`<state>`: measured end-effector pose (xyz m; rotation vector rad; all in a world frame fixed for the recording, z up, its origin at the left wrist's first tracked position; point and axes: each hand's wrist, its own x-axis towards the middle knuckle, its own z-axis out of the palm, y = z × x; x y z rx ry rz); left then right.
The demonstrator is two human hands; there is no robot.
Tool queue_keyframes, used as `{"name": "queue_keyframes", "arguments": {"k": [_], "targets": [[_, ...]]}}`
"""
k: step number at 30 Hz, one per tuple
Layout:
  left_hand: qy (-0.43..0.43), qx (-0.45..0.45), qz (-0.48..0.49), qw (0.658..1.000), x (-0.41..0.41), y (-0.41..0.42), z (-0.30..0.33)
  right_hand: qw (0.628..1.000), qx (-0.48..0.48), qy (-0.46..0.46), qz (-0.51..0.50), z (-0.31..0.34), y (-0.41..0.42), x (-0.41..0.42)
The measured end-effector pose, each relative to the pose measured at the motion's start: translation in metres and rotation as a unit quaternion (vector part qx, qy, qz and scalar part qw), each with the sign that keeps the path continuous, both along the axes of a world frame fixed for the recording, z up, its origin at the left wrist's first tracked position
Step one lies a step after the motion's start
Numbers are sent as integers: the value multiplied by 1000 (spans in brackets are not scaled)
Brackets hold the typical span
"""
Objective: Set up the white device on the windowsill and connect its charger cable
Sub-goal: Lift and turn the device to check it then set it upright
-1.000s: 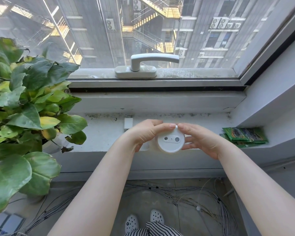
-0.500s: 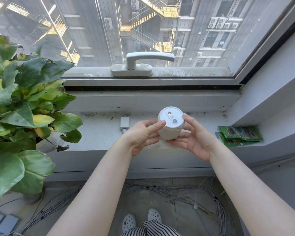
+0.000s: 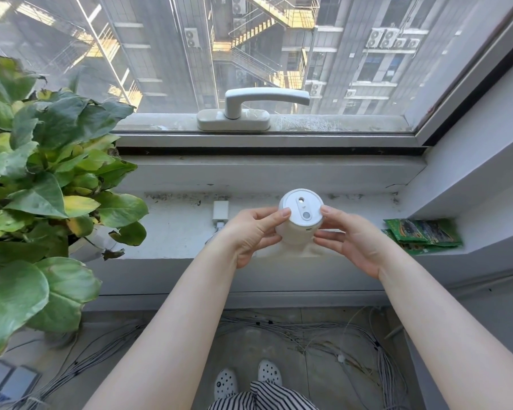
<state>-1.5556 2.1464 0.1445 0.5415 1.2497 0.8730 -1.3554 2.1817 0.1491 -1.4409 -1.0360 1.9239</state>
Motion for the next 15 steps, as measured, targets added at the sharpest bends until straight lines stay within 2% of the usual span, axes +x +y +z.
{"name": "queue_keyframes", "arguments": {"k": [15], "targets": [[26, 20, 31, 999, 6, 1, -11, 1000, -4, -26, -5, -2, -2, -2]]}}
